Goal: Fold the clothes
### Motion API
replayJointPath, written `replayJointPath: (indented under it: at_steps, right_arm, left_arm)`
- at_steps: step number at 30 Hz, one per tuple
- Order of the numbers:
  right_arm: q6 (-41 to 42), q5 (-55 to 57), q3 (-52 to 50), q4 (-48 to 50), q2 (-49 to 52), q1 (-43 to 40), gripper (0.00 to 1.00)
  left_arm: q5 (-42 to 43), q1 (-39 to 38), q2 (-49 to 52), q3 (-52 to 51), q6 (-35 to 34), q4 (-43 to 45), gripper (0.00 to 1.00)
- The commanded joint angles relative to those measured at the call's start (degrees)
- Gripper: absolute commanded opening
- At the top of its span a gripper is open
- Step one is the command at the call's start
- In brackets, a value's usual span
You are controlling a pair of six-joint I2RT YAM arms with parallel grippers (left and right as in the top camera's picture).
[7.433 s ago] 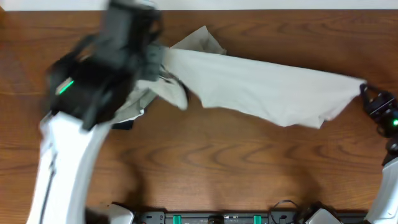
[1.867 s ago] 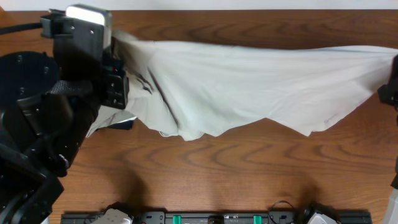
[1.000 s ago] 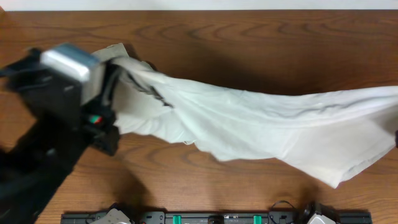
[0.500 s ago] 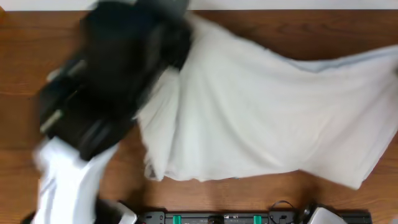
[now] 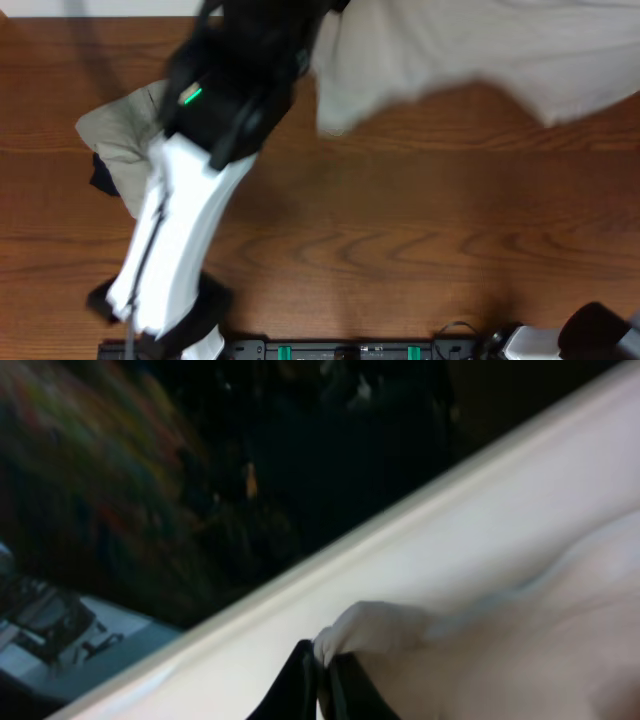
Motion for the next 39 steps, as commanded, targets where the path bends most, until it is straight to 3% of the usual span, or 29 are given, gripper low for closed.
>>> replayJointPath:
  at_steps: [1, 8, 11, 15, 19, 22, 27, 31, 36, 39]
  right_arm:
    - [-4.5, -2.0, 1.6, -4.1, -3.1, -1.7, 0.01]
    - [-19.3, -3.6, -0.2, -27.1, -1.8, 2.1, 0.02]
    - [-23.9, -1.5, -1.6, -34.0, -0.8, 3.4, 0.09]
    - [-25.1, 0.7, -2.8, -37.7, -0.9, 3.6, 0.09]
    - [-25.1, 0.7, -2.8, -38.7, -1.2, 3.6, 0.13]
    - [-25.1, 1.2, -2.8, -40.0, -1.3, 3.6, 0.24]
    - [-23.5, 4.3, -2.8, -40.6, -1.2, 3.7, 0.42]
    - [-21.1, 4.5, -3.5, -40.3, -0.8, 4.6, 0.45]
    - [-15.0, 12.1, -11.1, -35.6, 0.7, 9.6, 0.52]
    - [-10.3, 18.9, -17.7, -32.0, 2.3, 11.9, 0.55]
  left_arm:
    - [-0.6, 0.2, -1.9, 1.4, 0.2, -8.6, 0.07]
    - [-0.5, 0.2, 1.5, -2.0, -7.3, -29.8, 0.09]
    - [0.0, 0.2, 2.8, -2.1, -9.5, -37.0, 0.09]
    - [1.6, 0.2, 3.5, -2.1, -9.5, -45.7, 0.10]
    - [1.6, 0.2, 2.7, -2.1, -9.7, -46.8, 0.10]
    - [1.6, 0.2, 2.2, -2.1, -9.7, -47.1, 0.11]
    - [1.6, 0.2, 2.0, -2.1, -10.7, -46.8, 0.33]
    - [1.6, 1.0, 2.0, -2.1, -14.5, -46.4, 0.42]
    - [1.8, 2.5, 2.0, -2.1, -22.2, -46.6, 0.44]
    - [3.7, 3.3, 2.0, -2.1, -23.5, -47.8, 0.44]
